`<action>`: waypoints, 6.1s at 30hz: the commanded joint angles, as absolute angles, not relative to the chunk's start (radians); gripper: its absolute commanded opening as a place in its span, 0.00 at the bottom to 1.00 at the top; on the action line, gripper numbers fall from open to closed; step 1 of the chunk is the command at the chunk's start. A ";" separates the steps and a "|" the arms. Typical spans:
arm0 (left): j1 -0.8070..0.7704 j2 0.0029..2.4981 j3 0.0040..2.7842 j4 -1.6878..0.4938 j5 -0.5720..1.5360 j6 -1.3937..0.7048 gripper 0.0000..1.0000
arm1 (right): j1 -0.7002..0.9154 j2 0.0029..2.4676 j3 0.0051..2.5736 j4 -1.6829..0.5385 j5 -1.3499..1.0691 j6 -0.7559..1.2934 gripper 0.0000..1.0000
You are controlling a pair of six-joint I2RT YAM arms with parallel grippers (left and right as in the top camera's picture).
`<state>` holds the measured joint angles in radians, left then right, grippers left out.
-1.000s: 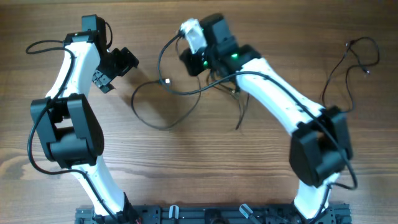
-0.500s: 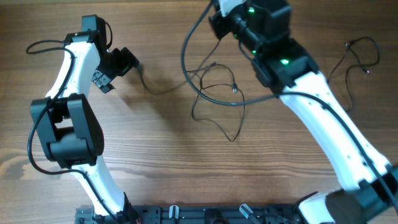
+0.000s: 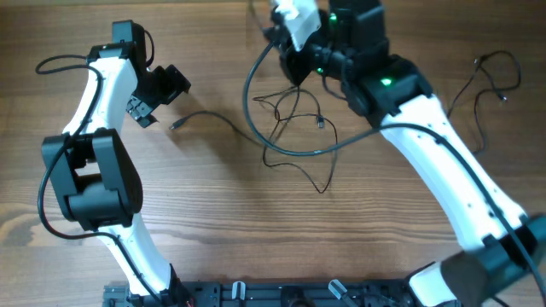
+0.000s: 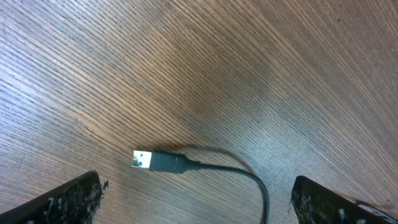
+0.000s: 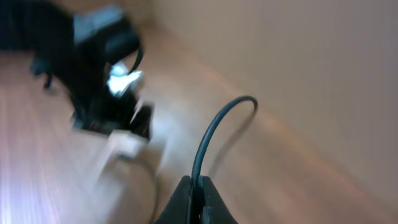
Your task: Untangle cables
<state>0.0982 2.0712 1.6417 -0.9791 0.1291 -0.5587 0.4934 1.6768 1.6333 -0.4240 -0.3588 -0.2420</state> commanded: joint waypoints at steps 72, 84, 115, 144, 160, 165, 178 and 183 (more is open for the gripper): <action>0.206 2.074 1.615 -0.986 0.113 -0.589 1.00 | 0.918 2.091 1.641 -0.312 0.154 0.387 0.97; 0.245 2.074 1.591 -0.974 0.115 -0.648 1.00 | 0.922 2.335 1.641 0.074 0.225 0.355 0.91; 0.244 2.074 1.591 -0.969 0.115 -0.648 1.00 | 0.917 2.431 1.698 -0.333 0.155 0.195 0.79; 0.244 2.074 1.591 -0.969 0.115 -0.648 1.00 | 0.916 2.501 1.955 -0.399 0.091 0.078 0.85; 0.244 2.074 1.591 -0.968 0.115 -0.648 1.00 | 0.917 2.456 1.966 -0.386 0.164 -0.053 0.87; 0.244 2.074 1.591 -0.968 0.115 -0.648 1.00 | 0.892 2.449 1.963 -0.388 0.159 -0.074 0.89; 0.244 2.074 1.591 -0.969 0.115 -0.648 1.00 | 0.829 2.460 1.909 -0.384 -0.002 0.007 0.89; 0.244 2.074 1.591 -0.969 0.115 -0.648 1.00 | 0.832 2.465 1.909 -0.447 -0.015 0.007 0.76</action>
<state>0.2478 2.0712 1.6012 -0.9707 0.1066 -0.6346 0.8284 2.4775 1.9324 -0.3893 0.0151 -0.0067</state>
